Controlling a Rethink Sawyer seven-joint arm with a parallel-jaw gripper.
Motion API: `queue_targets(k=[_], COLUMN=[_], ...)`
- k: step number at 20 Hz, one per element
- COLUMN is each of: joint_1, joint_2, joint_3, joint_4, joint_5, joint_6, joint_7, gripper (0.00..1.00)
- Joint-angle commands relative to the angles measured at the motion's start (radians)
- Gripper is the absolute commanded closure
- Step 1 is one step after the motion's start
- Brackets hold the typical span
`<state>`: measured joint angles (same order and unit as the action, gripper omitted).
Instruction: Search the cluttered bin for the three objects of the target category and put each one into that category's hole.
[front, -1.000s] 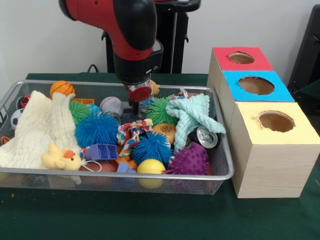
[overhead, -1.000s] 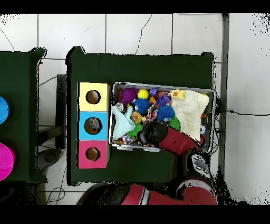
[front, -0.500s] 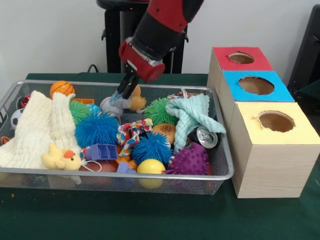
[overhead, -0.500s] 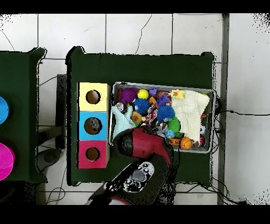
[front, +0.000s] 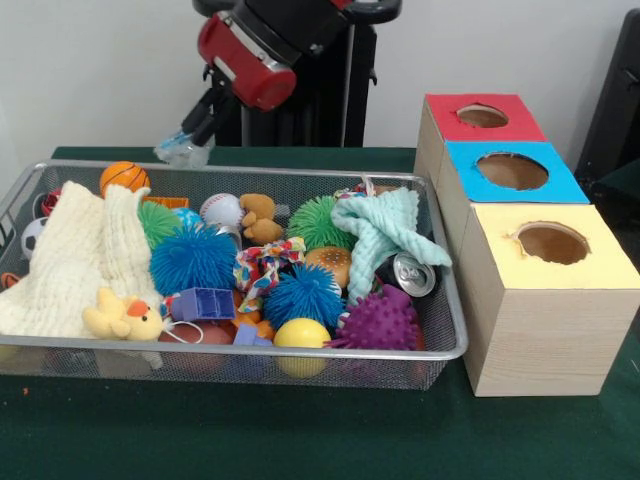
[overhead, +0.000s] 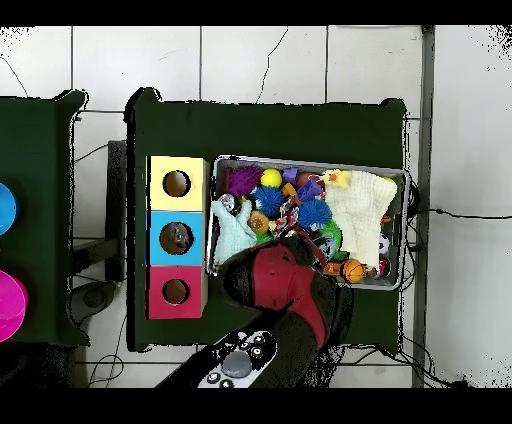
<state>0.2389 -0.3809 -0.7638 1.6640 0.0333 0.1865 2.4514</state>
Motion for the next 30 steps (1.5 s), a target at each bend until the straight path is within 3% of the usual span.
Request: queue_targets(k=[1, 4, 9, 13, 20, 26, 30], joint_1=[-0.093, -0.115, -0.249, -0.307, -0.338, -0.305, -0.311], joint_2=[-0.031, -0.059, -0.253, -0.343, -0.41, -0.456, -0.477], joint_3=[0.081, 0.12, 0.383, 0.502, 0.587, 0.585, 0.636], joint_4=[-0.071, -0.068, 0.042, 0.086, 0.108, 0.073, 0.09], joint_5=[0.038, 0.034, 0.074, 0.105, 0.133, 0.147, 0.204], joint_6=[0.102, 0.1, 0.156, 0.195, 0.232, 0.343, 0.379], joint_7=[0.072, 0.063, 0.012, 0.001, 0.022, 0.046, 0.084], gripper=[1.0, 1.0, 1.0, 1.0, 1.0, 1.0, 1.0])
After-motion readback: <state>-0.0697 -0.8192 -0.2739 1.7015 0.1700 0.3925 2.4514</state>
